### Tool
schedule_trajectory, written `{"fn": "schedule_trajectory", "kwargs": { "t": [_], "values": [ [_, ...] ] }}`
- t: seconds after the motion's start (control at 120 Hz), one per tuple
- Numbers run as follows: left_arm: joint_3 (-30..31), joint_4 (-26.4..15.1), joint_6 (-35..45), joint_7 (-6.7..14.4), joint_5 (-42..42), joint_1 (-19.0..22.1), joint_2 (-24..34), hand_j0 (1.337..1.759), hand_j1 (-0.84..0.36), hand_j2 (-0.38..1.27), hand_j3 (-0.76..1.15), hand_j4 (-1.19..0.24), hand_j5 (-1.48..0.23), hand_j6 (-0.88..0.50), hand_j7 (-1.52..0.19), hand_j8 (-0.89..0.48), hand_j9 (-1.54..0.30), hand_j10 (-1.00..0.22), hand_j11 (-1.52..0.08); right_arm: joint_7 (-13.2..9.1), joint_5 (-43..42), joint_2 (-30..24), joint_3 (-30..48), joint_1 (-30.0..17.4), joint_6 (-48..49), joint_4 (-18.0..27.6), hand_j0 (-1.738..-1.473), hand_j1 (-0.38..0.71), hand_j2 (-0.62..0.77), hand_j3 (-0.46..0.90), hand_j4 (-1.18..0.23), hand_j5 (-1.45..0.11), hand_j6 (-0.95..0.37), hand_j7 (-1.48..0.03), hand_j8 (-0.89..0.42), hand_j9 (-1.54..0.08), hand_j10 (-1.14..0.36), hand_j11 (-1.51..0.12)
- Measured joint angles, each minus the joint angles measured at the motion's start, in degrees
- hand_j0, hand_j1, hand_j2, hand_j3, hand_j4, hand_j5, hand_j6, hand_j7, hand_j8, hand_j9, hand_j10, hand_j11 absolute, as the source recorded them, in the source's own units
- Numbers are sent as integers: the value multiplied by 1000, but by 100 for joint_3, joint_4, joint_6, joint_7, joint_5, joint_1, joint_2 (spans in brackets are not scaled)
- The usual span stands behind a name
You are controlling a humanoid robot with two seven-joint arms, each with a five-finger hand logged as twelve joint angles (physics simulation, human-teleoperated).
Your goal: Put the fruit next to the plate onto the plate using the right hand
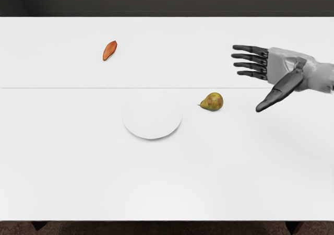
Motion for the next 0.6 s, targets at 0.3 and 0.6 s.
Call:
{"fn": "schedule_trajectory", "kwargs": {
  "t": [0.3, 0.6],
  "values": [
    [1, 0, 2, 0, -1, 0, 0, 1658, 349, 0, 0, 0, 0, 0, 0, 0, 0, 0, 0, 0, -2205, 67, -2805, 1647, -2508, 943, -1658, -308, -6, 0, -35, -46, -36, -45, -35, -46, -35, -45],
    [0, 0, 2, 0, -1, 0, 0, 1658, 349, 0, 0, 0, 0, 0, 0, 0, 0, 0, 0, 0, -2651, 334, -5455, 3234, -3668, 45, -1658, -306, -6, 0, -38, -48, -39, -47, -38, -48, -38, -47]
  ]
}}
